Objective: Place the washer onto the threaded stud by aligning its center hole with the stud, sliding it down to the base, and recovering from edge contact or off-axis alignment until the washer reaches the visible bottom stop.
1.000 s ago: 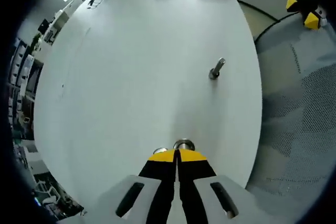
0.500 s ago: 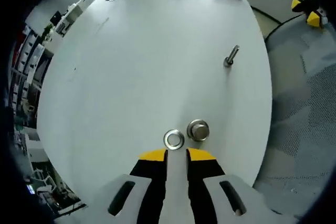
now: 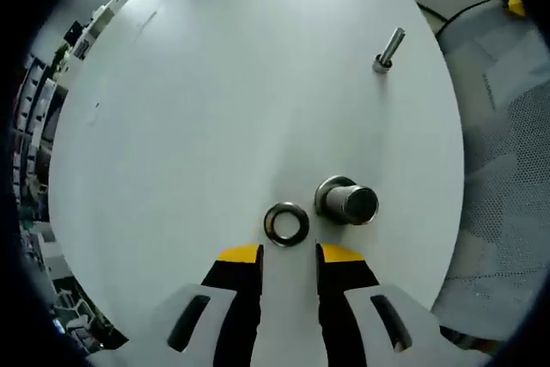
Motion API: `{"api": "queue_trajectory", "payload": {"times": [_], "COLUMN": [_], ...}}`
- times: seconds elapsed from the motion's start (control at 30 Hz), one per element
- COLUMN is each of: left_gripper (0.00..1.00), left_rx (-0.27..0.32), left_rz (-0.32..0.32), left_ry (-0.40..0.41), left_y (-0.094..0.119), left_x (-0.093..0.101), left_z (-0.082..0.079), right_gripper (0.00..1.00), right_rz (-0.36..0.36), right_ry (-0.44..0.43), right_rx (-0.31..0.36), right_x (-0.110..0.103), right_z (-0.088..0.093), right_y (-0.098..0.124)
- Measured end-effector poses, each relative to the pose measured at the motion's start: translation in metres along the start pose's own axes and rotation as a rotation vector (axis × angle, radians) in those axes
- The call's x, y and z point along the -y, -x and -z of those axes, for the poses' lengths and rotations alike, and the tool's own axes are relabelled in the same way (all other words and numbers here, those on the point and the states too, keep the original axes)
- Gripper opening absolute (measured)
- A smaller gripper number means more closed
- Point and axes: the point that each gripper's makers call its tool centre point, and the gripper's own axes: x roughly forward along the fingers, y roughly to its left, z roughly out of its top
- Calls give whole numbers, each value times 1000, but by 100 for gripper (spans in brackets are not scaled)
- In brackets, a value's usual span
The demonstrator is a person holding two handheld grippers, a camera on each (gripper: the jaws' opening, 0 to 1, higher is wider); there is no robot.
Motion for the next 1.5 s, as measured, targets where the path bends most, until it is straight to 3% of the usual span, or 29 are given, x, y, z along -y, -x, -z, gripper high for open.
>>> {"api": "queue_trajectory", "payload": {"times": [0.47,0.73,0.83,1.5], "left_gripper": [23,21,21,20], "left_rx": [-16,-22,-18,-26], "left_rz": [9,24,38,23], "left_ry": [-19,-19,41,27], "left_y": [-14,-13,-14,-7], "left_x": [0,0,-2,2], "left_z": [-6,-7,-6,-5], "right_gripper": [26,26,26,25], "right_rz": [4,4,5,5], "right_ry": [-3,-3,-4,-5], "right_rx": [6,4,5,15], "right_x": [1,1,1,1], "right_z": [0,0,0,-1], "right_y": [0,0,0,0]}}
